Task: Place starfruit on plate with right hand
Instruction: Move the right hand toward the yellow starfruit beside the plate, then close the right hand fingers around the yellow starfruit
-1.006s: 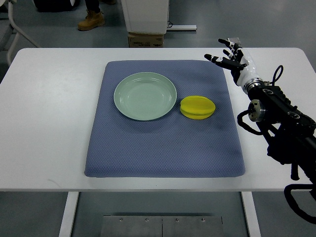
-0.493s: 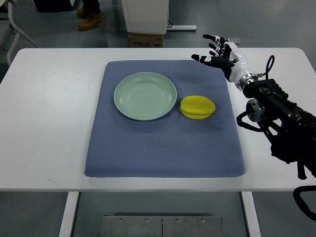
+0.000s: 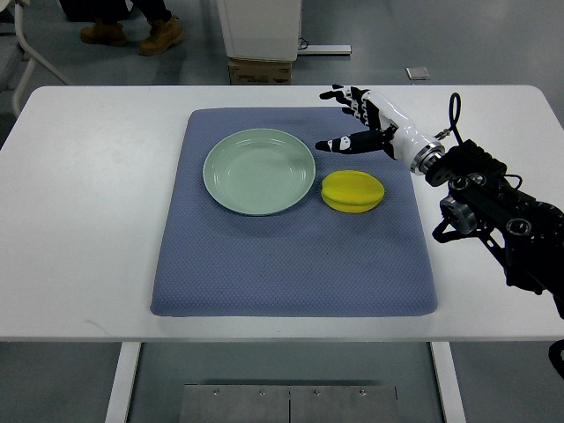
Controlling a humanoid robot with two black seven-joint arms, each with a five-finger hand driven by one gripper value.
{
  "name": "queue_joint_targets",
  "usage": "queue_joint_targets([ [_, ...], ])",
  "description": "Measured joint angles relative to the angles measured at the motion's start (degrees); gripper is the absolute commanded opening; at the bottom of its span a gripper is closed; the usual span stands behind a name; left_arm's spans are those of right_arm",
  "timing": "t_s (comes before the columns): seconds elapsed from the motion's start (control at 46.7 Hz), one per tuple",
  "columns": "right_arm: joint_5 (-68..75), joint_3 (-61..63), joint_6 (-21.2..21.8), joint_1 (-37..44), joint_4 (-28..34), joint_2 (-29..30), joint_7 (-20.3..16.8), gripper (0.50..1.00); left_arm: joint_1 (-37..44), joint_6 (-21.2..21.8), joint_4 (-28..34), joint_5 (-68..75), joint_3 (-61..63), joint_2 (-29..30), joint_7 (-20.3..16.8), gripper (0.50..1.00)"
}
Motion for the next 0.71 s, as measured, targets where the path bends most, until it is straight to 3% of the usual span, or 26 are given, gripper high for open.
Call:
queue_joint_targets([
  [0.385, -9.09, -7.23, 2.05, 0.34, 2.23, -1.68, 3.34, 1.000, 0.01, 0.00, -0.02, 0.00, -0.02, 0.00, 0.00, 1.000],
  [0.707, -11.57, -9.00, 1.91, 0.43, 1.82, -2.35, 3.65, 1.000, 0.01, 0.00, -0.01, 0.00, -0.02, 0.00, 0.00, 1.000],
])
